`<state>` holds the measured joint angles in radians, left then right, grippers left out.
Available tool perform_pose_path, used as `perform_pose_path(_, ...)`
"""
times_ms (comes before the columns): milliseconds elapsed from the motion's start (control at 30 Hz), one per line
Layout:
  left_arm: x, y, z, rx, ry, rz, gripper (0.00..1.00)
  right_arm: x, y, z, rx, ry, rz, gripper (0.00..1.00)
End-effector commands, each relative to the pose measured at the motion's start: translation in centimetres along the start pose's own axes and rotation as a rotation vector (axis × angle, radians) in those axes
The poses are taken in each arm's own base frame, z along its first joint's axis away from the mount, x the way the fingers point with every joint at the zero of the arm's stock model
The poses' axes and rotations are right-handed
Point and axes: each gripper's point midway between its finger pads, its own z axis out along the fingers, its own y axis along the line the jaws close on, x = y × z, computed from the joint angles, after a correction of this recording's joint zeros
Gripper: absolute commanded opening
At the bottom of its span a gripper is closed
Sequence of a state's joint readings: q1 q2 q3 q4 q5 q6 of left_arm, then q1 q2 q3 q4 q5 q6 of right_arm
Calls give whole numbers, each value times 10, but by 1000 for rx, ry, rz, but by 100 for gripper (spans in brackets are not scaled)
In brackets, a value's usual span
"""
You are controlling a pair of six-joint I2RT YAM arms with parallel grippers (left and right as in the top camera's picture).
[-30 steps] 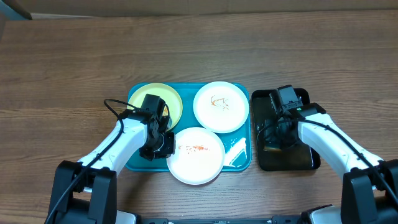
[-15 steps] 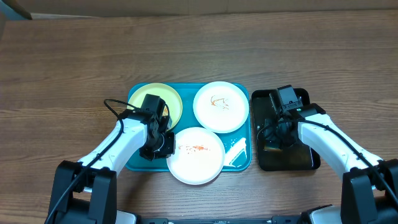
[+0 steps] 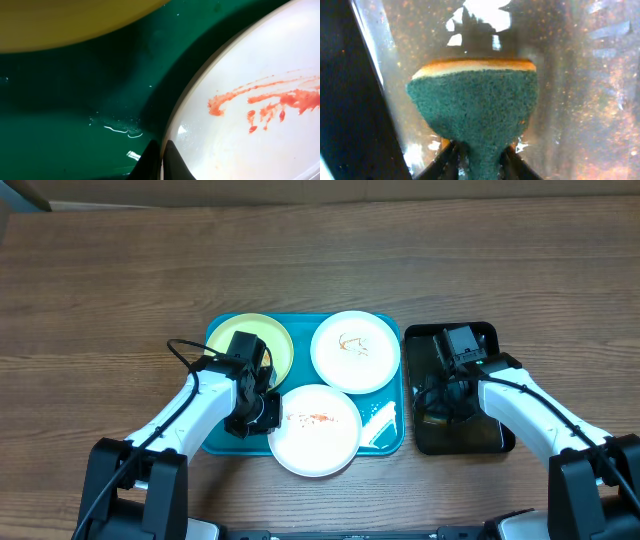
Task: Clean dirty plates on tray and stack at the side
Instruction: 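Scrub the front white plate with the sponge in the right gripper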
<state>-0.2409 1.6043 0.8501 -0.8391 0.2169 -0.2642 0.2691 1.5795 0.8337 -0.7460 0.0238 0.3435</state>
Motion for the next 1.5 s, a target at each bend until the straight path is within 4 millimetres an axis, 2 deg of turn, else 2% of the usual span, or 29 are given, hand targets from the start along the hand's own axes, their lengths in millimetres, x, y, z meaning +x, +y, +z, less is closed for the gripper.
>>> perform_pose_path(0, 4, 3, 5, -15, 18, -31, 4, 2, 0, -1, 5, 8, -3, 6)
perform_pose_path(100, 4, 3, 5, -15, 18, -31, 4, -6, 4, -12, 3, 3, -3, 4)
perform_pose_path(300, 4, 3, 5, -15, 18, -31, 4, -36, 23, -64, -38, -22, -15, 4)
perform_pose_path(367, 4, 3, 5, -15, 17, -31, 4, -36, 45, -81, -141, 3, -83, 4)
perform_pose_path(467, 3, 3, 5, -14, 13, -30, 4, -22, 86, -97, -317, 52, -188, 4)
perform_pose_path(533, 3, 3, 5, -14, 14, -30, 4, -7, 110, -100, -383, 76, -262, 4)
perform_pose_path(633, 3, 2, 5, -11, 14, -30, 4, 5, 135, -102, -409, 66, -346, 4)
perform_pose_path(767, 3, 2, 5, -11, 14, -31, 4, 25, 185, -108, -465, 16, -437, 4)
perform_pose_path(833, 3, 2, 5, -11, 15, -30, 4, 30, 199, -108, -488, 1, -453, 4)
perform_pose_path(933, 3, 2, 5, -11, 14, -31, 4, 44, 226, -99, -510, 5, -452, 4)
perform_pose_path(1200, 3, 2, 5, -11, 14, -31, 4, 77, 280, -63, -552, 48, -459, 4)
perform_pose_path(1333, 3, 2, 5, -11, 15, -31, 4, 84, 291, -50, -553, 59, -459, 4)
perform_pose_path(1467, 4, 2, 5, -10, 15, -31, 4, 81, 290, -39, -527, 53, -451, 4)
